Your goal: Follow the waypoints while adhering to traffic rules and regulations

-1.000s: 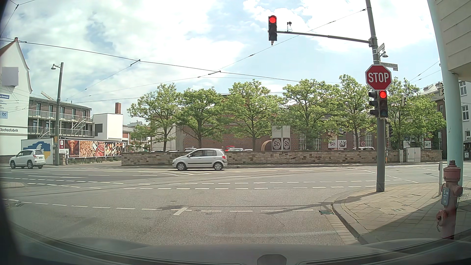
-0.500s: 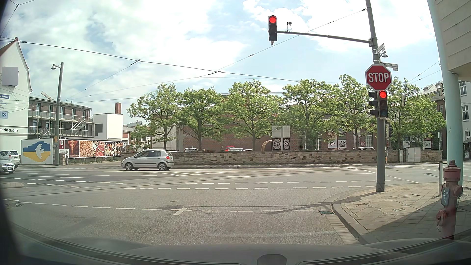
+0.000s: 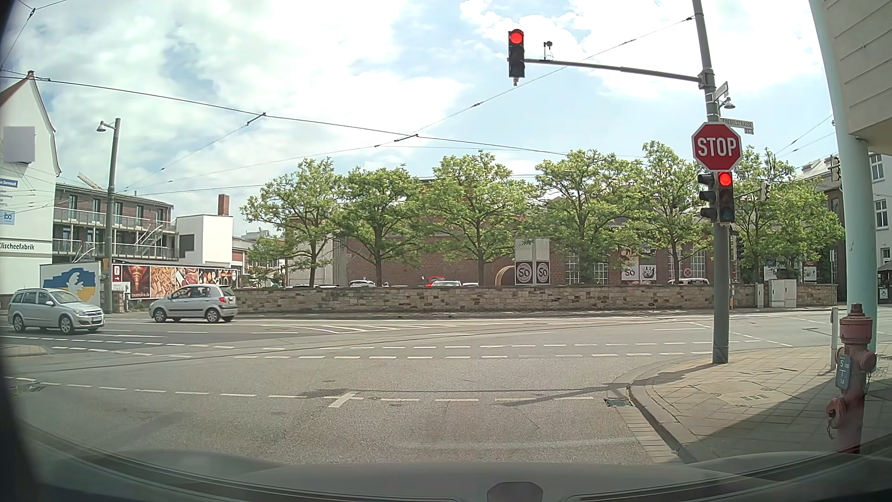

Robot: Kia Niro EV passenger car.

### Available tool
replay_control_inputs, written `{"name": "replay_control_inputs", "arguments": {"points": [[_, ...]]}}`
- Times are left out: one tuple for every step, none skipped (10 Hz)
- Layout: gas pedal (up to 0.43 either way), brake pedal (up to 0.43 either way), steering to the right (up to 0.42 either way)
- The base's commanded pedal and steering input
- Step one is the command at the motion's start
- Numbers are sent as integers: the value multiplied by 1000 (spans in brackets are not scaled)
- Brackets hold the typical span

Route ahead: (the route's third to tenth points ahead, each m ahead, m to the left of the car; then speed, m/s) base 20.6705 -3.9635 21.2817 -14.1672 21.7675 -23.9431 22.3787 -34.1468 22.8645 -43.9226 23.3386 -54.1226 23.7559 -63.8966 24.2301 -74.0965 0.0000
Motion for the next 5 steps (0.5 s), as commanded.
{"name": "replay_control_inputs", "arguments": {"points": [[0, 323, 36], [0, 323, 36], [0, 323, 36], [0, 323, 36], [0, 323, 36]]}}
